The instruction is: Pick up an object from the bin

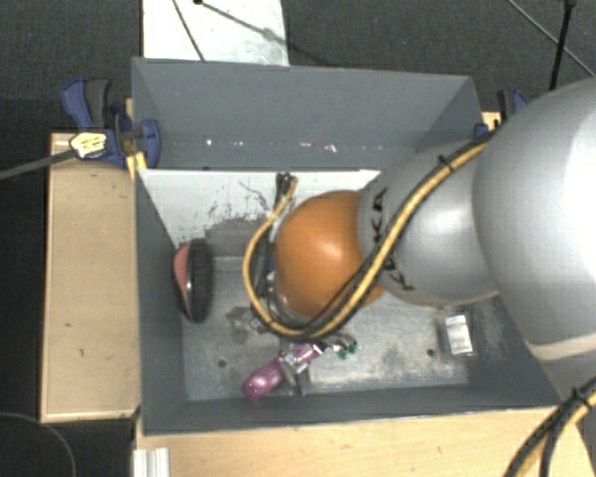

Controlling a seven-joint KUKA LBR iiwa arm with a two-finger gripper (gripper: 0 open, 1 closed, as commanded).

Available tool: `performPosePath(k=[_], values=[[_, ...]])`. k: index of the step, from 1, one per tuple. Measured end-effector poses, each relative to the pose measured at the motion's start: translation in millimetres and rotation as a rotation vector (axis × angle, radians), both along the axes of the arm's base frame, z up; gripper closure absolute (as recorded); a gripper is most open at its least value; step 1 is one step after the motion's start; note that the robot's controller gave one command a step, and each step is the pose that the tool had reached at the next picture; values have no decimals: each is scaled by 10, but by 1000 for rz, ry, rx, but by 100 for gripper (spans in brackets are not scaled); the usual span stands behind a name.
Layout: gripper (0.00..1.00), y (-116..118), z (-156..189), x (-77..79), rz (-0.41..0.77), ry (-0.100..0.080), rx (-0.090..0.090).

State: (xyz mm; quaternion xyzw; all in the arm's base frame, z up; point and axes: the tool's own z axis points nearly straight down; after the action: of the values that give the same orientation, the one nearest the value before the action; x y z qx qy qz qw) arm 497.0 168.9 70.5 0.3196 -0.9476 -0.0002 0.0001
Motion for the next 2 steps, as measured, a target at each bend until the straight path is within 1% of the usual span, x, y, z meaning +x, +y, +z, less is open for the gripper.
performPosePath(k=[1,2], values=[[100,0,4,1,-6,0,1],[100,-67,1111,443,9,-12,3]])
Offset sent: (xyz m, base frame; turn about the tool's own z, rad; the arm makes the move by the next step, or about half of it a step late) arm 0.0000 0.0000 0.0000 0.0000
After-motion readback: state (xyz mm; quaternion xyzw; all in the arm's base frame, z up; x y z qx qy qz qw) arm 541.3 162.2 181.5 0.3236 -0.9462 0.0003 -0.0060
